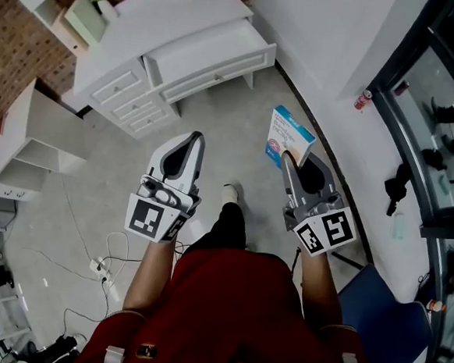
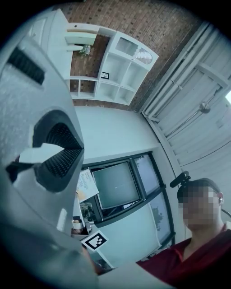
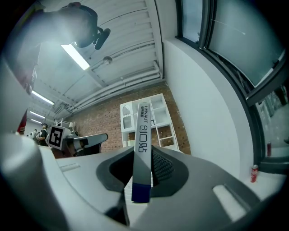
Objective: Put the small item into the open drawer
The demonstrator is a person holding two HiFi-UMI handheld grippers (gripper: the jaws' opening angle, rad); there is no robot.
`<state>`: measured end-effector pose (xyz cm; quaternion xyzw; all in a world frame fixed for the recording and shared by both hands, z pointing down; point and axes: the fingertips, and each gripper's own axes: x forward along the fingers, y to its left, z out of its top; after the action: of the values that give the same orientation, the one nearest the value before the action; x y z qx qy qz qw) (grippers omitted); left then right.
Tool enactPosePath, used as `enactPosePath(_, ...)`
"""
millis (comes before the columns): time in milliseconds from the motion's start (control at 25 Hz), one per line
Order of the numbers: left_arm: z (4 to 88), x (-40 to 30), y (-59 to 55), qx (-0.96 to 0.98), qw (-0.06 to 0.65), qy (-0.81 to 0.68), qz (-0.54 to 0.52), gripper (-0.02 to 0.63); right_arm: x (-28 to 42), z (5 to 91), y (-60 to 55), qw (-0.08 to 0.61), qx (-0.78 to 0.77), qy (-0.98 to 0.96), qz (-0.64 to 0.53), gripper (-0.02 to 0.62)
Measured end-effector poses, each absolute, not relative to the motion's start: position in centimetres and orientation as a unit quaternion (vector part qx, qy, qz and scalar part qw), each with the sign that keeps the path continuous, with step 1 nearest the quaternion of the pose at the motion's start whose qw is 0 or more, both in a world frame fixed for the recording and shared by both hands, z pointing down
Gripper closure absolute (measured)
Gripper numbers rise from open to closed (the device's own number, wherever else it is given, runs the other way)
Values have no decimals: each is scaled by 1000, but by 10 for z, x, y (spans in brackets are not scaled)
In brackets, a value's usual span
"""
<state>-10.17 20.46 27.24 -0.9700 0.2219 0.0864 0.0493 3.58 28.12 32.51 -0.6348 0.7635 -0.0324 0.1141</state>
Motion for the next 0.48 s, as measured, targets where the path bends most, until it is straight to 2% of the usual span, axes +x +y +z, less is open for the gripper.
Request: enactPosePath(480,289,-55,-17,-970,28,218,107,607,102,317,62,20,-647,762,-1,514)
